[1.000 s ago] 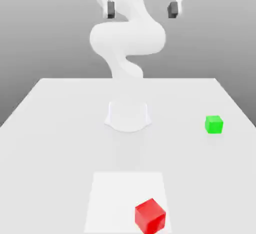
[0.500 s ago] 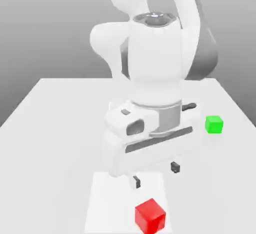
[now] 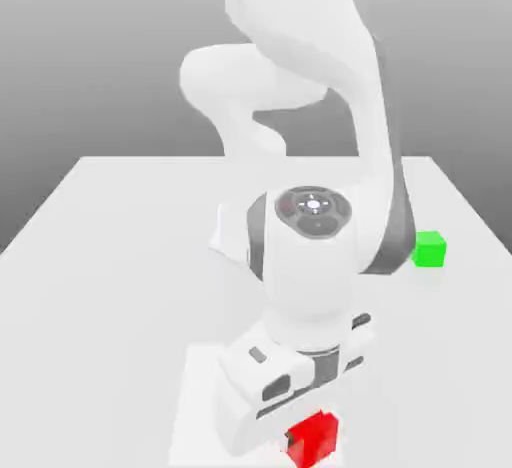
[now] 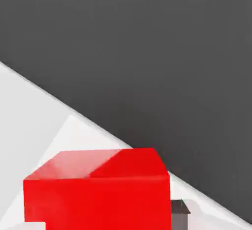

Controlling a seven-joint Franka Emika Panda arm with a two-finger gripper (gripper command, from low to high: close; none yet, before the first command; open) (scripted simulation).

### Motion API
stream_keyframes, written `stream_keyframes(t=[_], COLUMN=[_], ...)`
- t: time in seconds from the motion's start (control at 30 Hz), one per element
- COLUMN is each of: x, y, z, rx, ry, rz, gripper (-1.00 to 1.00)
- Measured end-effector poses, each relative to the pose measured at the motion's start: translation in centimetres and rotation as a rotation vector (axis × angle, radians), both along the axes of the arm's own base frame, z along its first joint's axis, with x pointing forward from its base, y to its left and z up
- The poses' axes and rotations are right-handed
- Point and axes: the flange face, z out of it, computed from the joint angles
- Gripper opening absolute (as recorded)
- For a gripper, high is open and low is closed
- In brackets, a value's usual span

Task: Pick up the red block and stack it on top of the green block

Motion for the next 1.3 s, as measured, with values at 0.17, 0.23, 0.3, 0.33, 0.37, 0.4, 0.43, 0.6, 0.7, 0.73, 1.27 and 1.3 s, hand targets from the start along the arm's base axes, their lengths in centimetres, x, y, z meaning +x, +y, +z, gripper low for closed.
stream_keyframes(t=[0.17, 0.23, 0.3, 0.33, 0.37, 0.4, 0.43, 0.6, 0.7, 0.73, 1.27, 1.3], x=[-2.3, -5.2, -9.7, -12.5, -15.4, -18.1, -20.8, -31.5, -38.6, -40.7, -42.7, -42.7], y=[5.5, 10.5, 16.8, 19.9, 22.3, 24.3, 25.7, 28.4, 28.5, 28.2, 28.2, 28.2], z=[4.5, 5.3, 6.0, 6.4, 6.7, 7.0, 7.2, 8.0, 8.0, 7.9, 5.7, 5.5], rx=[0.029, 0.051, 0.069, 0.075, 0.078, 0.080, 0.080, 0.059, 0.028, 0.016, -0.006, -0.007], ry=[0.007, 0.014, 0.024, 0.030, 0.034, 0.038, 0.042, 0.039, 0.023, 0.014, -0.034, -0.035], rz=[0.077, 0.157, 0.279, 0.351, 0.413, 0.468, 0.518, 0.686, 0.817, 0.860, 0.913, 0.913], gripper=[-1.00, -1.00, -1.00, -1.00, -1.00, -1.00, -1.00, -1.00, -1.00, -1.00, -1.00, -1.00])
